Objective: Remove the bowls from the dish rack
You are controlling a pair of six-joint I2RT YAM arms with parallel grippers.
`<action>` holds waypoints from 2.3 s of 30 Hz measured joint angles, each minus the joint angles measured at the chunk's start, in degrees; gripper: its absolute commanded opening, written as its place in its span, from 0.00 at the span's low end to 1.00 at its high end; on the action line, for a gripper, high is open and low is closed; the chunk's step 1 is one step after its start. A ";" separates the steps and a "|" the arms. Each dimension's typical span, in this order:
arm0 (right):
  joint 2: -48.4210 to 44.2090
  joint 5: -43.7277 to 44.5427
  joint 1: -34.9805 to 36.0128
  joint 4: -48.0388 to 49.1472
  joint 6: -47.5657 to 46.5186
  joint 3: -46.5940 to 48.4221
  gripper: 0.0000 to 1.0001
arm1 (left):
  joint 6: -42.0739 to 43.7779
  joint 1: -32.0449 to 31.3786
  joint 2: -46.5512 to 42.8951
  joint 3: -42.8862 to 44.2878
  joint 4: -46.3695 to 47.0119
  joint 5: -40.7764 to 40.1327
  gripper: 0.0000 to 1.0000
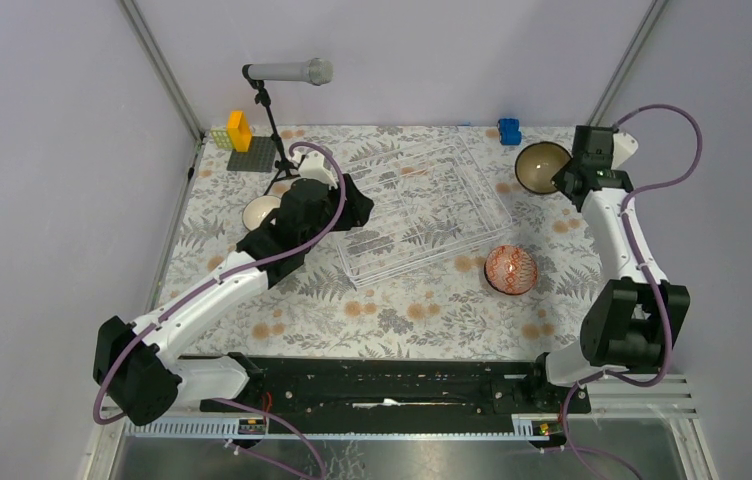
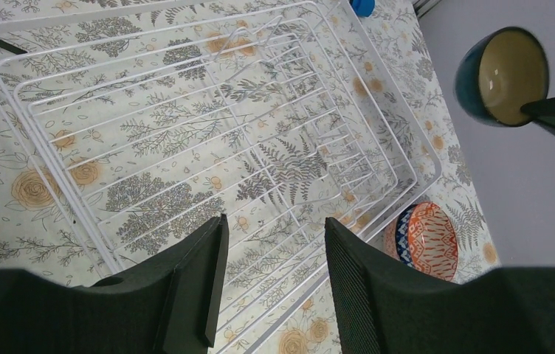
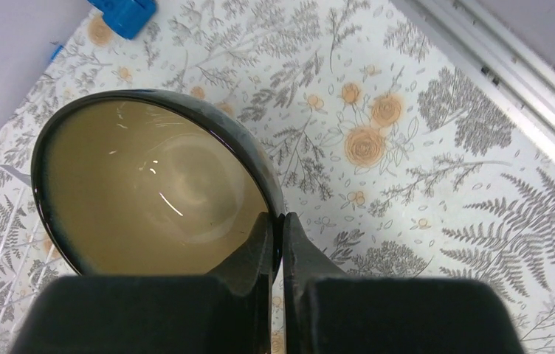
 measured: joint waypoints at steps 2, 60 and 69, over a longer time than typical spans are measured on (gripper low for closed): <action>-0.02 -0.35 -0.50 0.87 1.62 -2.10 0.00 | 0.00 0.00 -0.02 -0.04 -0.04 -0.09 0.56; -26.08 -26.62 -6.62 41.99 -4.15 -43.12 1.00 | 0.57 0.00 -14.71 -8.33 -1.99 -6.49 0.84; -41.33 -27.47 -6.62 61.61 -10.49 -65.79 1.00 | 3.10 0.00 -24.81 -23.39 3.04 -19.74 0.99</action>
